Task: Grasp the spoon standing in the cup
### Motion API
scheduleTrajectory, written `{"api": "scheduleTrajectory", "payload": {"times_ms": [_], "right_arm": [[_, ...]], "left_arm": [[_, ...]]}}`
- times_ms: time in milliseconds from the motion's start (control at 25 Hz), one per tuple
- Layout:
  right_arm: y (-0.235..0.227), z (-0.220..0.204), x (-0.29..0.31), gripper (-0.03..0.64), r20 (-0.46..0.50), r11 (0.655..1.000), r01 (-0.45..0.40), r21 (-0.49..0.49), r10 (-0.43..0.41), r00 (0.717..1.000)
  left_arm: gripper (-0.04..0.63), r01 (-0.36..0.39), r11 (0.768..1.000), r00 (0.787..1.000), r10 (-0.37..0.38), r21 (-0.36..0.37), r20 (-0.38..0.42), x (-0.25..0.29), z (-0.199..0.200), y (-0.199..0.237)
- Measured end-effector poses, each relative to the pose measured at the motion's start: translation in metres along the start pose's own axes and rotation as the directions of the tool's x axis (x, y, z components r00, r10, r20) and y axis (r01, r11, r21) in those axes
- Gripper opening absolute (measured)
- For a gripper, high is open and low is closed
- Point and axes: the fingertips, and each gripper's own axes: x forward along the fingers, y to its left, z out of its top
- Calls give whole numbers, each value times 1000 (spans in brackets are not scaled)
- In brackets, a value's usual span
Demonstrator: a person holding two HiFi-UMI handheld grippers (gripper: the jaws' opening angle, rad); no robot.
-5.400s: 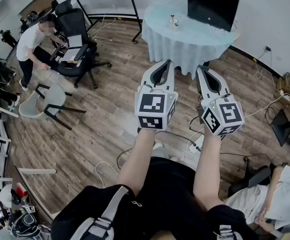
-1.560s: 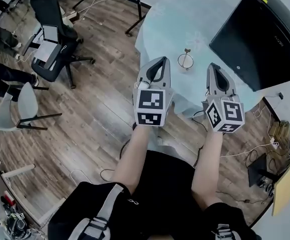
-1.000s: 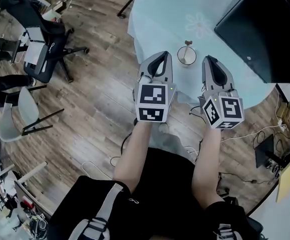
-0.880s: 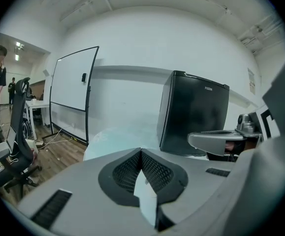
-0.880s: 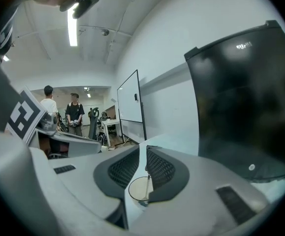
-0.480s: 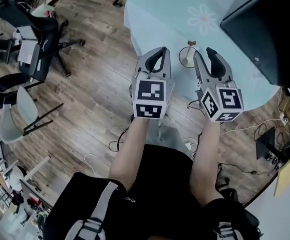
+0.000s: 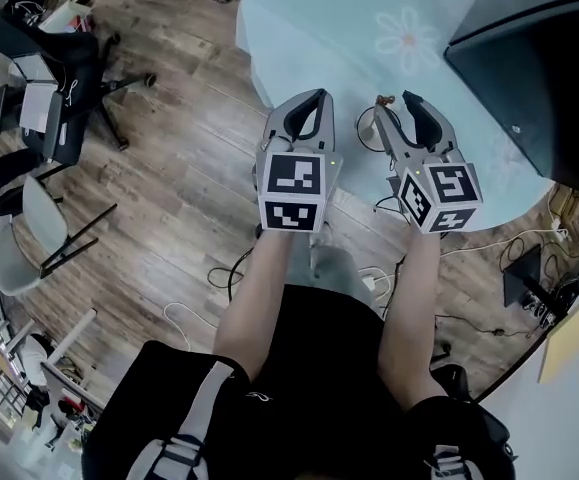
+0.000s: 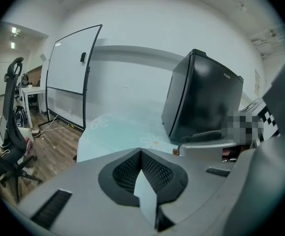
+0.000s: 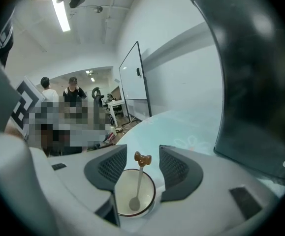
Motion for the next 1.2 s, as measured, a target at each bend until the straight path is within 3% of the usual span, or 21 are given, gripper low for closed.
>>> {"api": "scheduleTrajectory", "payload": {"times_ms": [280,480,1200], "right_arm": [[0,-11,17,210,-70,999,-45,-15,43,997],[1,-17,24,144,-95,998,-40,-46,35,995],[5,4,7,137,-53,998,-13,-64,10,999]], "left_arm": [[5,21,1000,1000,-21,-3,-8,15,5,0],[5,29,1000,1000,-29,-6,-12,20,5,0],[5,81,996,996,-83,46,45,24,46,-8]]}}
